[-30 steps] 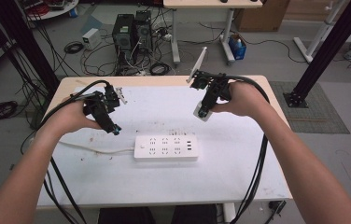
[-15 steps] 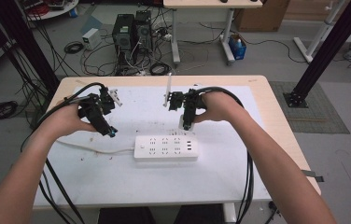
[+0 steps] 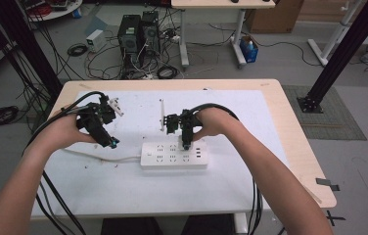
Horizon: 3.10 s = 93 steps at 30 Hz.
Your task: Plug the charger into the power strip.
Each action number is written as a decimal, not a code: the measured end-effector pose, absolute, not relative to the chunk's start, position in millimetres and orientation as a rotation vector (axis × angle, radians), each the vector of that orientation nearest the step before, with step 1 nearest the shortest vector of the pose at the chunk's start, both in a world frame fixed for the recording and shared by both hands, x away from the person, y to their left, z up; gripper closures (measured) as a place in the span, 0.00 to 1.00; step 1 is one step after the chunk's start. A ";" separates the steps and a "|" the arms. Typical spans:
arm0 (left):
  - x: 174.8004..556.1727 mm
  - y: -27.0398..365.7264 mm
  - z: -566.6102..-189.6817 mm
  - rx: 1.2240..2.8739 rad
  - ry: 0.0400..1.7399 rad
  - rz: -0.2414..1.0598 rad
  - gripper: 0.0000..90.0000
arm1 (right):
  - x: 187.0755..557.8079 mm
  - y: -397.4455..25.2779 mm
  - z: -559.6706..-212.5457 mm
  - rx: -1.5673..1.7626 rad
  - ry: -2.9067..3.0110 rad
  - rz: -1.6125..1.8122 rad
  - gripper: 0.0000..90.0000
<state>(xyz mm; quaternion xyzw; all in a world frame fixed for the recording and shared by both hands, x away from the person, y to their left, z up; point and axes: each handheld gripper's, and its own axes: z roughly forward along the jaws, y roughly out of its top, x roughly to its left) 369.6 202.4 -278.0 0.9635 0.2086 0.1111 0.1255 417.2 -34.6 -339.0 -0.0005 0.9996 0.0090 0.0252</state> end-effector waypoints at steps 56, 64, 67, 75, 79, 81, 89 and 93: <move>366.0 196.8 -281.5 2.794 0.612 0.302 0.26 | 420.2 -46.8 -347.8 0.107 3.099 0.203 0.35; 367.9 207.1 -282.3 2.755 0.631 0.318 0.23 | 425.3 -119.2 -300.6 0.624 2.950 0.433 0.24; 370.6 207.7 -283.5 2.755 0.630 0.314 0.23 | 424.8 -151.9 -292.8 0.841 2.860 0.437 0.19; 382.1 202.5 -286.7 2.787 0.625 0.291 0.23 | 427.0 -213.6 -295.8 1.297 2.659 0.327 0.19; 384.0 198.0 -282.9 2.786 0.610 0.297 0.23 | 425.8 -222.5 -296.0 1.325 2.647 0.321 0.19; 384.8 196.6 -280.9 2.800 0.601 0.302 0.23 | 425.5 -223.5 -295.1 1.333 2.645 0.316 0.19; 385.7 194.0 -278.2 2.800 0.620 0.311 0.23 | 424.8 -223.5 -292.6 1.320 2.639 0.291 0.19; 386.5 192.8 -278.5 2.812 0.605 0.308 0.23 | 423.9 -224.1 -293.0 1.302 2.635 0.287 0.19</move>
